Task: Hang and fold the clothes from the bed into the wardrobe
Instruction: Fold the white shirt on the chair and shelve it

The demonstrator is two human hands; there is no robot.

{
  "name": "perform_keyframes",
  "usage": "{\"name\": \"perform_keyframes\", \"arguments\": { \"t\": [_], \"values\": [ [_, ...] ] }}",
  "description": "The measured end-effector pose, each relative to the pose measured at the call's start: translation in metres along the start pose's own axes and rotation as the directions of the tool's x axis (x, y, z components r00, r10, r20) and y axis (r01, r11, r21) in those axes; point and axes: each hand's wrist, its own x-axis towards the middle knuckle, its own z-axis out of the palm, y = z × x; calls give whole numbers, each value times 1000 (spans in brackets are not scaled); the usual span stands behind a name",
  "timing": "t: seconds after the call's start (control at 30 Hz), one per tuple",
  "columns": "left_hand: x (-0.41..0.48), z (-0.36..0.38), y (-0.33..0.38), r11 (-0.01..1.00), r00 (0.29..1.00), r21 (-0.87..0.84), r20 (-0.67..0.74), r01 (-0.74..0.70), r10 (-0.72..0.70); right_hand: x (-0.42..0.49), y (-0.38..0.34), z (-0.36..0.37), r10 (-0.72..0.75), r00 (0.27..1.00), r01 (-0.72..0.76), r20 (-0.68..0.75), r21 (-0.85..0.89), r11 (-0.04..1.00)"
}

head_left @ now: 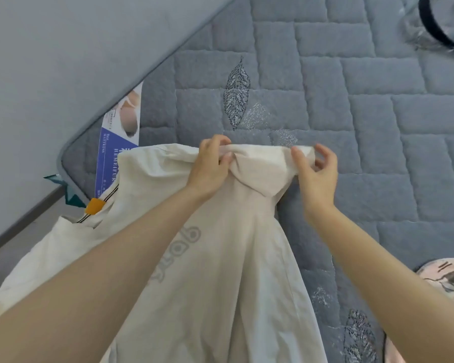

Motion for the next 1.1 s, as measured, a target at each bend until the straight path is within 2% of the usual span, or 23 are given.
{"name": "perform_keyframes", "arguments": {
  "t": [0.1, 0.17, 0.2, 0.27, 0.33, 0.37, 0.43, 0.53, 0.6, 0.67, 0.73, 0.87, 1.0, 1.1],
  "values": [
    [-3, 9, -6, 994, 995, 91, -85, 64, -57, 6, 25, -1, 211, 976, -207, 48, -74, 975],
    [-8, 21, -6, 977, 970, 136, -201, 166, -137, 10, 34, -2, 242, 970, -236, 40, -104, 966],
    [-11, 28, -5, 964, 952, 101, -213, 245, -219, 14, 35, -2, 258, 966, -255, 29, -74, 964],
    [-14, 41, -3, 917, 916, -18, -53, 398, -398, 23, 35, -3, 311, 950, -312, 15, 24, 950],
    [-15, 53, 0, 895, 888, -45, 159, 443, -431, 30, 33, -5, 325, 945, -326, 28, 74, 942],
    [-15, 58, 2, 886, 880, -88, 192, 455, -433, 33, 33, -7, 307, 950, -309, 53, 38, 950],
    [-12, 67, 7, 811, 862, -293, 189, 506, -470, 32, 32, -10, 243, 965, -238, 99, -57, 970],
    [-9, 71, 12, 582, 813, -605, 210, 544, -543, 22, 30, -19, 90, 991, -83, 97, -78, 994],
    [-9, 64, 10, 483, 791, -704, 186, 522, -584, 10, 26, -26, -21, 991, 34, 133, -95, 995],
    [-15, 47, 4, 477, 793, -746, 112, 465, -599, -4, 22, -31, -91, 969, 118, 228, -107, 987],
    [-26, 22, -9, 523, 791, -735, 30, 432, -611, -19, 18, -32, -120, 919, 178, 375, -124, 976],
    [-60, -36, -50, 560, 749, -721, -88, 407, -657, -60, 17, -15, -121, 742, 366, 660, -246, 898],
    [-93, -69, -87, 634, 719, -658, -198, 406, -666, -109, 30, 20, 29, 582, 573, 813, -435, 694],
    [-114, -81, -113, 691, 708, -602, -275, 400, -650, -141, 47, 45, 169, 487, 617, 857, -475, 628]
  ]
}}
